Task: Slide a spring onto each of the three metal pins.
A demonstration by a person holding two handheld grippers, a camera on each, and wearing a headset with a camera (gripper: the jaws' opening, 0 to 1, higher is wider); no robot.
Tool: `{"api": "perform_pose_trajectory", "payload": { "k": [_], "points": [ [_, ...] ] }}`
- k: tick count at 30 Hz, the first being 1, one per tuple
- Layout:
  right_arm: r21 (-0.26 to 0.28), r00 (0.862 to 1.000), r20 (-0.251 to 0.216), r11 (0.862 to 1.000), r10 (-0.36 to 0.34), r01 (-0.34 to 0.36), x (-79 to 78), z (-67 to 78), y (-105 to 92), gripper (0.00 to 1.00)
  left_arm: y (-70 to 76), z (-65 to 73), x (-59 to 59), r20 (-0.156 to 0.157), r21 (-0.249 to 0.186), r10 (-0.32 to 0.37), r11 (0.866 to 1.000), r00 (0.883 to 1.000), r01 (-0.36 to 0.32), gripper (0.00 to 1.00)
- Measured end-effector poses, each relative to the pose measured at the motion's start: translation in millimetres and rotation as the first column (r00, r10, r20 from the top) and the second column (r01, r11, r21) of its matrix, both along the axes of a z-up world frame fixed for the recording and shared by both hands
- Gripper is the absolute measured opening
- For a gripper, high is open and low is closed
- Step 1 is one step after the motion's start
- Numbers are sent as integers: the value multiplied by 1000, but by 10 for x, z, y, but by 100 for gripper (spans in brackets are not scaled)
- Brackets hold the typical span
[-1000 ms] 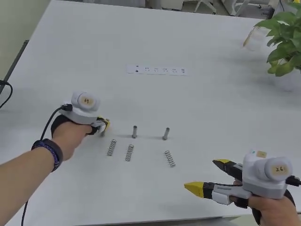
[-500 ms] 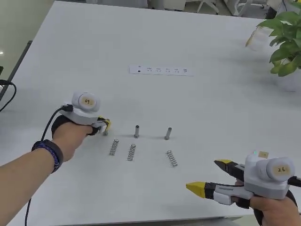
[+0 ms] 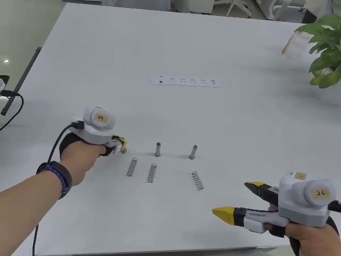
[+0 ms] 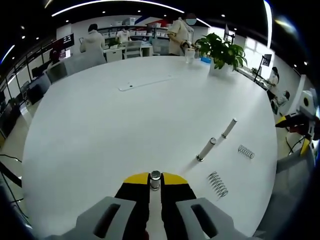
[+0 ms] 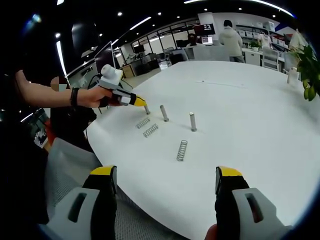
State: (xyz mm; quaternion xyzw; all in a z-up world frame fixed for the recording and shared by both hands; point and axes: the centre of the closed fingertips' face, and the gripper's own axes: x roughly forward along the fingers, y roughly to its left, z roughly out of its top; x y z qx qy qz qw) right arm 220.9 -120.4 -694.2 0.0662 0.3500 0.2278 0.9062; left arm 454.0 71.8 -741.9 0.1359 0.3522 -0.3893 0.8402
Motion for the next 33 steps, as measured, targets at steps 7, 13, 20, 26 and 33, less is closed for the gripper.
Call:
{"api": "perform_pose_trajectory", "payload": {
  "k": [7,13,20,26,33],
  "points": [
    [1,1000,2,1000,2,-2,3,5,4,80,4,6,-27,2,3,-3,1000,1000,3,0],
    [0,1000,3,1000,1,-1,10,3,-5,80,7,6,-63,4,5,-7,1000,1000,7,0],
    [1,1000,3,1000,6,-6,4,0,5,80,11,4,-85,8,9,-11,1000,1000,11,0],
    [1,1000,2,1000,8,-8,0,-1,16,80,11,3,-95,14,4,-11,1000,1000,11,0],
    [2,1000,0,1000,11,-11,4,-5,26,80,6,2,-96,15,6,-15,1000,1000,15,0]
  ]
}}
